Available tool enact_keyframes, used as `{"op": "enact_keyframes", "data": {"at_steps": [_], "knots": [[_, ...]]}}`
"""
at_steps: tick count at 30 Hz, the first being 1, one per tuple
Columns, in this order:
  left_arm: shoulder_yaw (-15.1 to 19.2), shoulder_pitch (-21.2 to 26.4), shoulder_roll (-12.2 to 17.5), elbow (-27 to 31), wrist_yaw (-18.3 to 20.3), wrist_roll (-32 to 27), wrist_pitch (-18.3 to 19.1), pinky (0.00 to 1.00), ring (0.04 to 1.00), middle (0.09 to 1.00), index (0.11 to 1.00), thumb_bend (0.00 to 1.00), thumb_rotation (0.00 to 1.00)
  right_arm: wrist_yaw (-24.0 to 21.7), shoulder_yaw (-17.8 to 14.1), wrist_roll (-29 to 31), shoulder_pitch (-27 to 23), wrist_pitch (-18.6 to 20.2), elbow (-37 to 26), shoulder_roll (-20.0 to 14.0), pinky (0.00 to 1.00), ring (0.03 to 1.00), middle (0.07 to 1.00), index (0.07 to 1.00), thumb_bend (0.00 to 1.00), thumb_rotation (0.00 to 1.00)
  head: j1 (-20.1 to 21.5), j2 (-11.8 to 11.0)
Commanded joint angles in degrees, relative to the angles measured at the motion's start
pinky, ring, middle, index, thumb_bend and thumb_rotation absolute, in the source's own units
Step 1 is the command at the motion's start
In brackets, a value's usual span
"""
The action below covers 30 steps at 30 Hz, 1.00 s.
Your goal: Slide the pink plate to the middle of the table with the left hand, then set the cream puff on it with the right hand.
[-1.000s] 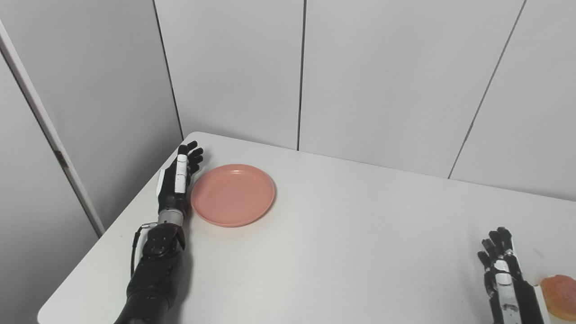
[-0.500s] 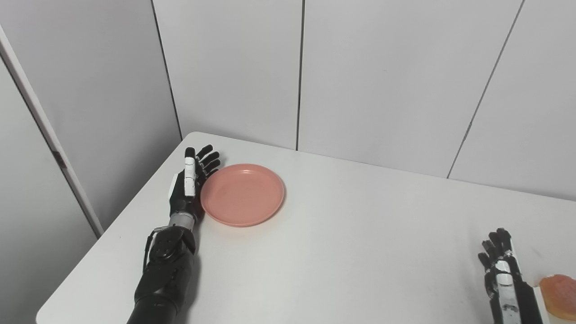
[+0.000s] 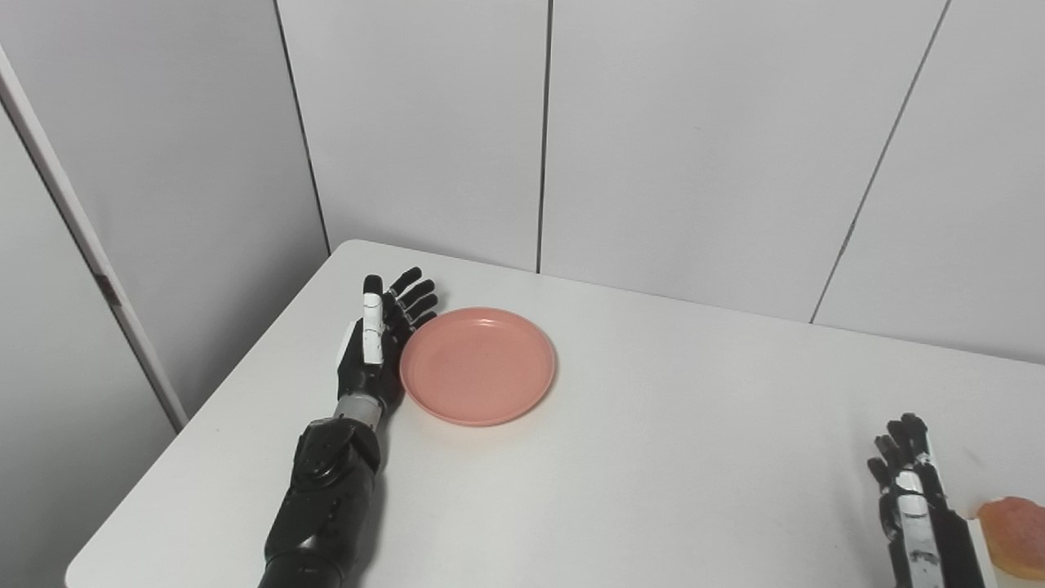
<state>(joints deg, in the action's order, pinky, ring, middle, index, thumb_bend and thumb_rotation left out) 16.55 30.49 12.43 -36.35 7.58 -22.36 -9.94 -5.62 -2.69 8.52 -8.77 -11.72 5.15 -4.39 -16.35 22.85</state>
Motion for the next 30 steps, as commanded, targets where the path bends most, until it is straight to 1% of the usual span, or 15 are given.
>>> {"op": "enact_keyframes", "data": {"at_steps": [1, 4, 8, 10, 14, 17, 18, 21, 22, 23, 24, 25, 26, 27, 30], "knots": [[-0.7, -0.5, -1.3, 0.0, 0.5, 0.2, 0.8, 0.85, 0.837, 0.817, 0.794, 0.94, 0.96, -0.3, -0.3, 0.9, 3.2, -0.1, 3.9, 0.7, 1.0, 1.0, 1.0, 1.0, 0.59, 0.83, 0.0, 0.1], [-1.9, -0.8, -2.2, 1.1, 1.0, 0.9, 1.2, 0.84, 0.837, 0.818, 0.792, 0.94, 0.96, -0.1, -0.1, 0.6, 3.1, -0.9, 4.3, 1.0, 1.0, 1.0, 1.0, 1.0, 0.6, 0.81, 1.3, 0.3], [-4.0, -1.9, -2.7, 4.5, 2.8, 0.2, 5.3, 0.89, 0.871, 0.848, 0.825, 0.94, 0.96, 0.1, 0.3, -0.1, 3.3, -0.6, 3.7, 1.3, 1.0, 1.0, 1.0, 1.0, 0.6, 0.83, 2.6, 0.6], [-4.8, -2.4, -3.2, 6.0, 2.9, 0.4, 6.6, 0.88, 0.865, 0.841, 0.821, 0.91, 0.96, 0.2, 0.2, 0.0, 3.5, -0.8, 3.4, 1.7, 1.0, 1.0, 1.0, 1.0, 0.59, 0.82, 3.8, 0.9], [-6.6, -3.4, -4.3, 7.5, 3.7, 1.1, 7.9, 0.88, 0.874, 0.853, 0.83, 0.89, 0.97, 1.0, 0.6, -1.8, 4.2, -1.2, 2.4, 2.0, 1.0, 1.0, 1.0, 1.0, 0.52, 0.83, 6.5, 1.7], [-7.7, -3.9, -4.6, 7.9, 4.6, 1.1, 8.2, 0.89, 0.888, 0.866, 0.838, 0.88, 0.98, 1.4, 1.0, -3.0, 4.2, -1.3, 2.2, 2.2, 1.0, 1.0, 1.0, 1.0, 0.52, 0.84, 8.0, 1.9], [-7.8, -4.1, -4.7, 8.0, 4.9, 1.1, 8.3, 0.88, 0.89, 0.867, 0.836, 0.89, 0.96, 1.4, 1.2, -3.3, 4.2, -1.3, 2.1, 2.3, 1.0, 1.0, 1.0, 1.0, 0.51, 0.83, 9.6, 2.2], [-8.0, -4.6, -5.1, 8.9, 5.2, 1.0, 8.8, 0.88, 0.885, 0.864, 0.829, 0.88, 0.96, 1.2, 1.2, -2.5, 4.3, -0.6, 2.0, 2.8, 1.0, 1.0, 1.0, 1.0, 0.55, 0.79, 11.3, 2.5], [-8.0, -5.0, -5.3, 9.7, 5.2, 0.9, 9.5, 0.88, 0.884, 0.864, 0.828, 0.88, 0.96, 1.2, 1.4, -2.6, 4.3, -0.4, 1.8, 3.0, 1.0, 1.0, 1.0, 1.0, 0.55, 0.79, 13.0, 2.8], [-8.1, -5.2, -5.5, 10.3, 5.2, 0.8, 9.9, 0.9, 0.892, 0.87, 0.837, 0.88, 0.96, 1.3, 1.5, -2.8, 4.3, -0.3, 1.7, 3.1, 1.0, 1.0, 1.0, 1.0, 0.56, 0.79, 13.0, 2.8], [-8.3, -5.6, -5.7, 11.1, 5.2, 0.8, 10.4, 0.9, 0.895, 0.873, 0.84, 0.88, 0.96, 1.5, 1.9, -3.8, 4.3, -0.2, 1.5, 3.1, 1.0, 1.0, 1.0, 1.0, 0.56, 0.79, 14.7, 3.1], [-8.5, -5.8, -5.8, 11.7, 5.2, 0.9, 10.8, 0.91, 0.902, 0.88, 0.847, 0.87, 0.97, 1.7, 2.1, -4.4, 4.3, -0.1, 1.3, 3.1, 1.0, 1.0, 1.0, 1.0, 0.58, 0.81, 14.7, 3.1], [-8.9, -6.1, -5.8, 12.3, 5.3, 1.1, 11.2, 0.91, 0.907, 0.884, 0.852, 0.87, 0.97, 1.8, 2.1, -4.1, 4.2, 0.1, 1.4, 3.5, 1.0, 1.0, 1.0, 1.0, 0.58, 0.82, 16.2, 3.5], [-9.4, -6.4, -5.7, 13.0, 5.5, 1.6, 11.6, 0.92, 0.916, 0.892, 0.86, 0.87, 0.98, 2.2, 2.3, -4.8, 4.2, 0.6, 1.3, 3.7, 1.0, 1.0, 1.0, 1.0, 0.6, 0.8, 16.8, 3.6], [-10.5, -7.1, -5.8, 14.1, 5.2, 2.3, 12.2, 0.91, 0.912, 0.892, 0.865, 0.86, 1.0, 3.6, 2.7, -7.0, 4.1, 1.2, 1.3, 4.3, 1.0, 1.0, 1.0, 1.0, 0.61, 0.84, 18.6, 3.8]]}}
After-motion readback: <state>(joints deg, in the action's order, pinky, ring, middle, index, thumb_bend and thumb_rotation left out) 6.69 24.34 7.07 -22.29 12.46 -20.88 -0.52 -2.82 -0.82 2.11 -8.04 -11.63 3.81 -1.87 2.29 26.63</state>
